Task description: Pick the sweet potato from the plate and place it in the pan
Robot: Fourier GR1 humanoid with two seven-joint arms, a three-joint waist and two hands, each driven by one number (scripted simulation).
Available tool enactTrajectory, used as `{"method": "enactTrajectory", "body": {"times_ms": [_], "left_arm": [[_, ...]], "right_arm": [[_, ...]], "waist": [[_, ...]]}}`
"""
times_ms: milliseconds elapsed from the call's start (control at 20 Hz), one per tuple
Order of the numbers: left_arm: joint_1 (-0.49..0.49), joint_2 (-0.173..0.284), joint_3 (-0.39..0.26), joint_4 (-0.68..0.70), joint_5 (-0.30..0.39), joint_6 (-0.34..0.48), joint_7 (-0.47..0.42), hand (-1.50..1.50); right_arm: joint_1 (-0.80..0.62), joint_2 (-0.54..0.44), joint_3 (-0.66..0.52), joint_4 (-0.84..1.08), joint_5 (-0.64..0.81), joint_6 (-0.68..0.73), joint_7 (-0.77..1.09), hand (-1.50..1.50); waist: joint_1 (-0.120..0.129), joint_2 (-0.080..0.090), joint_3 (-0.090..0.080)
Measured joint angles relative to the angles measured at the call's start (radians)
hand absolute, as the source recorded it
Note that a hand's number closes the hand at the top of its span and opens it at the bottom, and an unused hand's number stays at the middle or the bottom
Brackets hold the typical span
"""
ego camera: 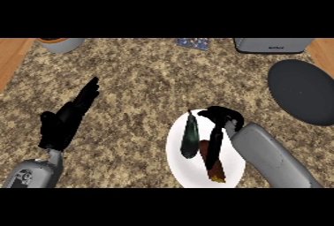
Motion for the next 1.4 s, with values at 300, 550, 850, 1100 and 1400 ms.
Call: {"method": "enactTrajectory", "body": {"times_ms": [300,550,850,1100,1400], "left_arm": [[-0.002,0.001,0.021,-0.001,-0.007,-0.01,0.005,0.0],[-0.002,-0.013,0.023,-0.008,-0.022,-0.012,0.014,0.0],[0.001,-0.033,0.03,0.001,-0.042,-0.015,0.007,0.0],[0.024,-0.032,0.041,-0.022,-0.048,-0.032,0.003,0.0],[0.02,-0.053,0.045,-0.014,-0.06,-0.037,0.001,0.0]], "right_arm": [[0.021,-0.008,0.042,-0.031,0.008,0.002,0.036,-1.5],[0.038,-0.006,0.068,-0.038,0.025,0.003,0.05,-1.5],[0.086,-0.001,0.086,-0.066,0.079,-0.008,0.04,-1.5],[0.105,0.007,0.084,-0.057,0.124,-0.005,0.009,-1.5],[0.114,0.015,0.092,-0.047,0.168,0.021,-0.034,1.5]], "waist": [[-0.008,-0.002,0.0],[-0.009,-0.002,0.0],[-0.009,-0.003,0.0],[-0.005,-0.011,-0.003],[-0.008,-0.02,-0.013]]}}
